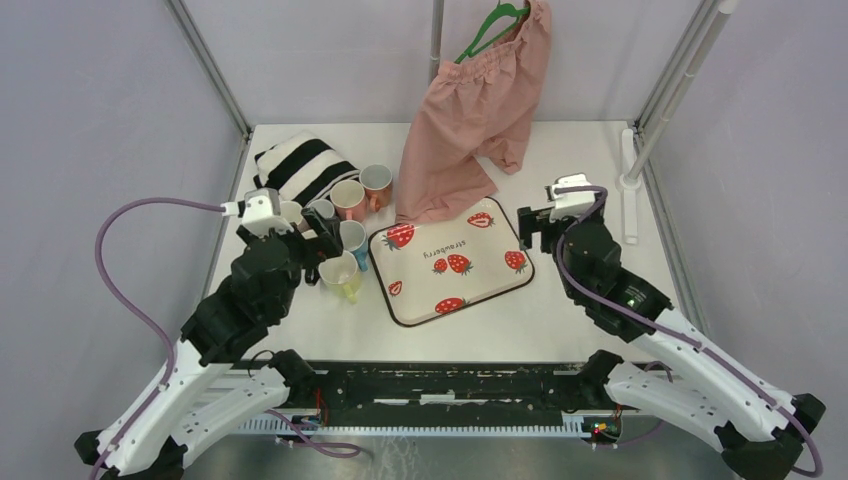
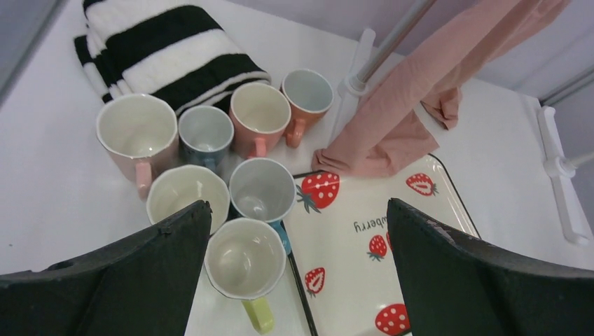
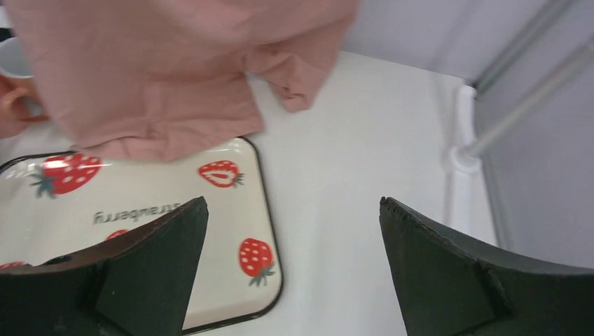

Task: Turn the mug right side up
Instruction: Reset both arms

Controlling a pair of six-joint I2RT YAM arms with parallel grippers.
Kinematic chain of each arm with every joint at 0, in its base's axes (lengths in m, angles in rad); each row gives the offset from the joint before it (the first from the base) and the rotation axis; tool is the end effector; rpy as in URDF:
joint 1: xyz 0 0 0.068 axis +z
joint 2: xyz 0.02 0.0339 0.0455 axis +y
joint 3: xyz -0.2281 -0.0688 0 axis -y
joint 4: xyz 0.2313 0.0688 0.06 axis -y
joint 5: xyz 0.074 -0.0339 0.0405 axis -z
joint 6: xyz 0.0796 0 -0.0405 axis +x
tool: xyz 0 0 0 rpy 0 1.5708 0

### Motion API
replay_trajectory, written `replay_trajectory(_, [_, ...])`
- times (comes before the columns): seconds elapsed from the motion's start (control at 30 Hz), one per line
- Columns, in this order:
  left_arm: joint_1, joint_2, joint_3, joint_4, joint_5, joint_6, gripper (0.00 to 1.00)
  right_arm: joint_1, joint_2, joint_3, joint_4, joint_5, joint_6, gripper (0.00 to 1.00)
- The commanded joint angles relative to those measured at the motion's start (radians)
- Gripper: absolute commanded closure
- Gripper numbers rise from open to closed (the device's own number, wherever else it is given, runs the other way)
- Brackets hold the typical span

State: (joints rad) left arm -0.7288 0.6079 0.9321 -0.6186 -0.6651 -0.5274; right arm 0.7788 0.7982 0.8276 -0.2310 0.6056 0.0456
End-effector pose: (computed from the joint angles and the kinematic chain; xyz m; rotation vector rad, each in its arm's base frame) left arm 0.1548 -0.0723 0.3347 -0.2706 1.7892 -0.2742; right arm 0.1933 0.1271 0.3157 -0.2026 1.7248 0.0686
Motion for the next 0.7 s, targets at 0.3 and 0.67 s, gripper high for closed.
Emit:
replay_trajectory(0.3, [-0.003, -0.012, 0.077, 0.113, -0.227, 0.221, 0.00, 0.005, -0.270, 0.004, -0.008, 0.480, -0.128, 0.02])
replay_trajectory(0.67, [-0.003, 0.003, 0.084, 0.037, -0.301, 0.175, 0.00, 0.004, -0.369, -0.076, 0.131, 0.533, -0.229, 0.02])
